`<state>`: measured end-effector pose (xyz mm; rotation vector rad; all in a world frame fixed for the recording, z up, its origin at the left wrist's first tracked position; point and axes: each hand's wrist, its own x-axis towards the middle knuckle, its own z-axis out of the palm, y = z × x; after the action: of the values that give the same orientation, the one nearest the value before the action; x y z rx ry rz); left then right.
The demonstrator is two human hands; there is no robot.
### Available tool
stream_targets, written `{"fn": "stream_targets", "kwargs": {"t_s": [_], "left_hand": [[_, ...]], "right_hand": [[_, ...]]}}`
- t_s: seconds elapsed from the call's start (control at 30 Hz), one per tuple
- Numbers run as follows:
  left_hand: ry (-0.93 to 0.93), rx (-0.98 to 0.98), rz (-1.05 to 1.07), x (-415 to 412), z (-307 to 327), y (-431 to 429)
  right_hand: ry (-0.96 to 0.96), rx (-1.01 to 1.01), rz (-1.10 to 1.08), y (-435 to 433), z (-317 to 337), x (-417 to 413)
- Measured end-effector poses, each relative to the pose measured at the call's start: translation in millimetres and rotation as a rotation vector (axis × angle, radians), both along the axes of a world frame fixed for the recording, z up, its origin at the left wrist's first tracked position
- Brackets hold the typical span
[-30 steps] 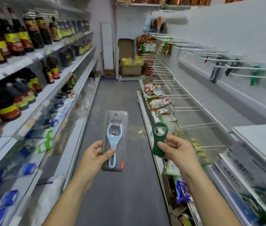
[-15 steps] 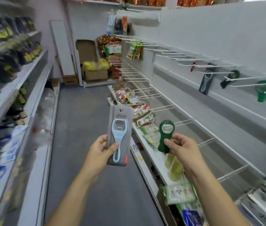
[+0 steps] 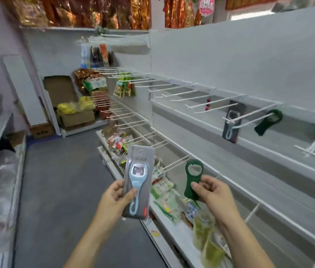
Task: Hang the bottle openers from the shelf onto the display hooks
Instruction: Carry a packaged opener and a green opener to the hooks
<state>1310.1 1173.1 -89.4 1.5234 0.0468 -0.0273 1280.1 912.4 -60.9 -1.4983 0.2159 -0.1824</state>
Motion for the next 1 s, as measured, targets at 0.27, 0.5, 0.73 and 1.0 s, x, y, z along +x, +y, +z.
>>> {"fn": "stream_targets", "kwargs": {"t_s": [0.27,0.5,0.73,1.0], "left_hand": [[0.005,-0.03,-0.267,100,3,-55],[0.035,-0.064,-0.512,174,-11,-86],[0.023,-0.096,-0.726,212,8,-83],[-0.037,-0.152,-0.827,213,29,-90]], "right_hand": [[0.024,0.004,-0.266,-31,5,37],[0.049,-0.01,-0.576,-20,-2,52],[0.035,0.021,-0.788,19,7,62],[0.002,-0.025,-0.885,30,22,56]]}}
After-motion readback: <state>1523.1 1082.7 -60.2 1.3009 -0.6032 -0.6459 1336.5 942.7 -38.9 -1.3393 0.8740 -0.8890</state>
